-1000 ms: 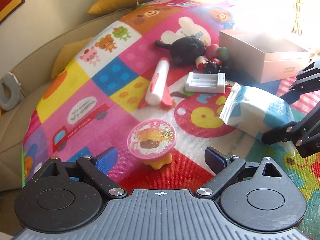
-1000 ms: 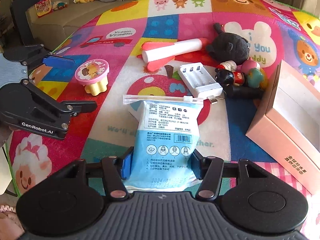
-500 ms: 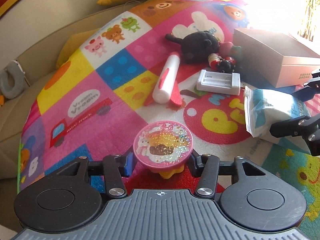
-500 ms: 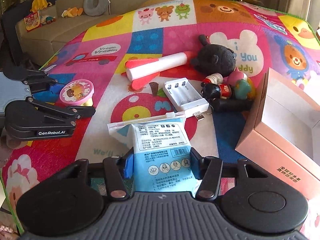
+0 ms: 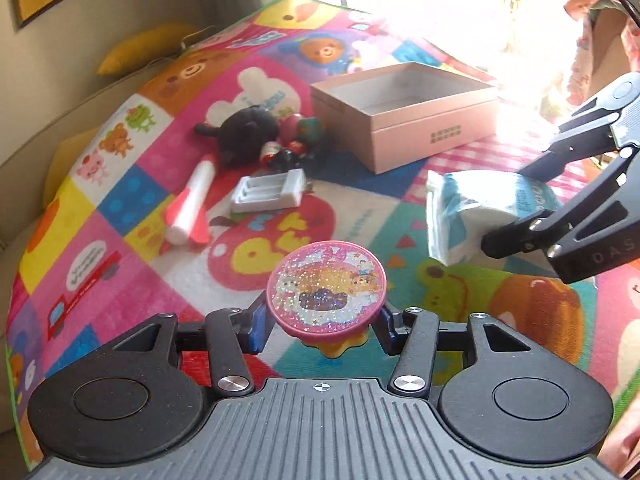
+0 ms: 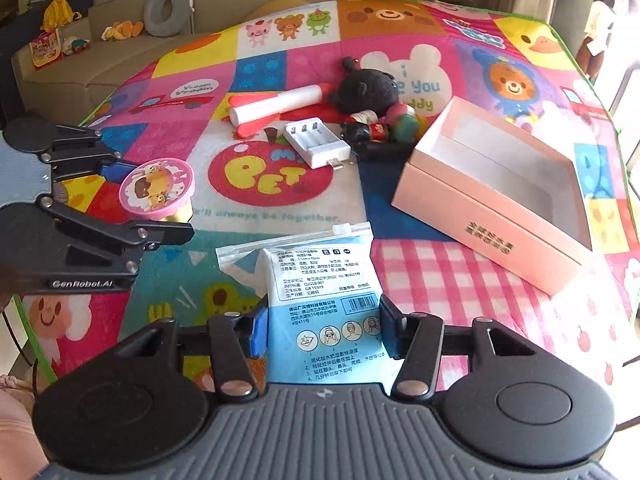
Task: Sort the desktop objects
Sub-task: 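Move the right tool with the packet toward the box while the left holds the toy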
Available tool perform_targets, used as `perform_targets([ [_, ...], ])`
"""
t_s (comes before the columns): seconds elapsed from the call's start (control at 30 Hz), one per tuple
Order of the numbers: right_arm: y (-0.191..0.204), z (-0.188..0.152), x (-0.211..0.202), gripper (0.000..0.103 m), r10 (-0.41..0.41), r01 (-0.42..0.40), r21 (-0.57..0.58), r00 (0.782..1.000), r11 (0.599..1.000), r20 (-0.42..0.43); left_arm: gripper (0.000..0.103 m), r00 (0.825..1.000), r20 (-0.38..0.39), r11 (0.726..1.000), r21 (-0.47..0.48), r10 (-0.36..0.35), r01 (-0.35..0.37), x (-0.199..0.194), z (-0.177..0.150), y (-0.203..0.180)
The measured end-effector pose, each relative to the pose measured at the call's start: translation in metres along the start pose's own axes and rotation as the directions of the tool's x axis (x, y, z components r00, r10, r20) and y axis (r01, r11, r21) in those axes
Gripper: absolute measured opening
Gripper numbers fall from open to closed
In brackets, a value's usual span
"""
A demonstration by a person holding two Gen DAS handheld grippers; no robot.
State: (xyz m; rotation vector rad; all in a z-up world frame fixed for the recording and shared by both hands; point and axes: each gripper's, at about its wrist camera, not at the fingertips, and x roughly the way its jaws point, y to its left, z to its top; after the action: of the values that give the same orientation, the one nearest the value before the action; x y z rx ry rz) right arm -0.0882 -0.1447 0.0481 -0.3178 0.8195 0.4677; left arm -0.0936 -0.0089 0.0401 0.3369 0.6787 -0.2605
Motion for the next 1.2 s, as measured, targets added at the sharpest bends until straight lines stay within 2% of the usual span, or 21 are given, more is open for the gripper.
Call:
perform_targets([
  [0.13,0.002,-0.012,-0.004,0.052,-0.015,0.015,0.035,1.000,0.999,0.004,0.056,1.000,-0.021,1.000,0.003,0.009,-0.008,0.006,-0.007,-0.013],
  [0.27,0.008,-0.014,0.004,0.052,-0.003,0.003,0.045,1.000,0.999,-0.013,0.057,0.998,-0.056,0.998,-0.039,0.036,-0.039,0.014,-0.016,0.001],
  [0.43,0.017,-0.005,0.019,0.053,-0.003,0.003,0.008,1.000,1.000,-0.027,0.059,0.996,-0.066,0.993,-0.098,0.064,-0.070,0.017,-0.024,0.023],
  [0.53,0.023,0.002,0.024,0.053,0.004,-0.004,-0.009,1.000,1.000,-0.025,0.061,0.996,-0.062,0.992,-0.100,0.068,-0.073,0.018,-0.025,0.026],
  [0.8,0.021,0.018,0.035,0.057,0.025,-0.025,-0.013,0.999,1.000,-0.035,0.080,0.993,-0.053,0.986,-0.125,0.108,-0.114,0.029,-0.023,0.042],
  [0.97,0.007,0.050,0.029,0.063,0.026,-0.026,-0.002,0.998,1.000,0.060,0.083,0.986,-0.050,0.975,-0.151,0.156,-0.162,0.044,-0.016,0.064],
  [1.1,-0.016,0.098,0.043,0.063,-0.068,0.062,0.047,0.986,0.997,0.152,0.084,0.985,-0.045,0.966,-0.194,0.167,-0.173,0.054,-0.012,0.084],
  [1.2,-0.046,0.136,0.079,0.063,-0.178,0.161,0.126,0.974,0.979,0.138,0.091,0.986,-0.028,0.960,-0.225,0.162,-0.164,0.053,-0.011,0.099],
])
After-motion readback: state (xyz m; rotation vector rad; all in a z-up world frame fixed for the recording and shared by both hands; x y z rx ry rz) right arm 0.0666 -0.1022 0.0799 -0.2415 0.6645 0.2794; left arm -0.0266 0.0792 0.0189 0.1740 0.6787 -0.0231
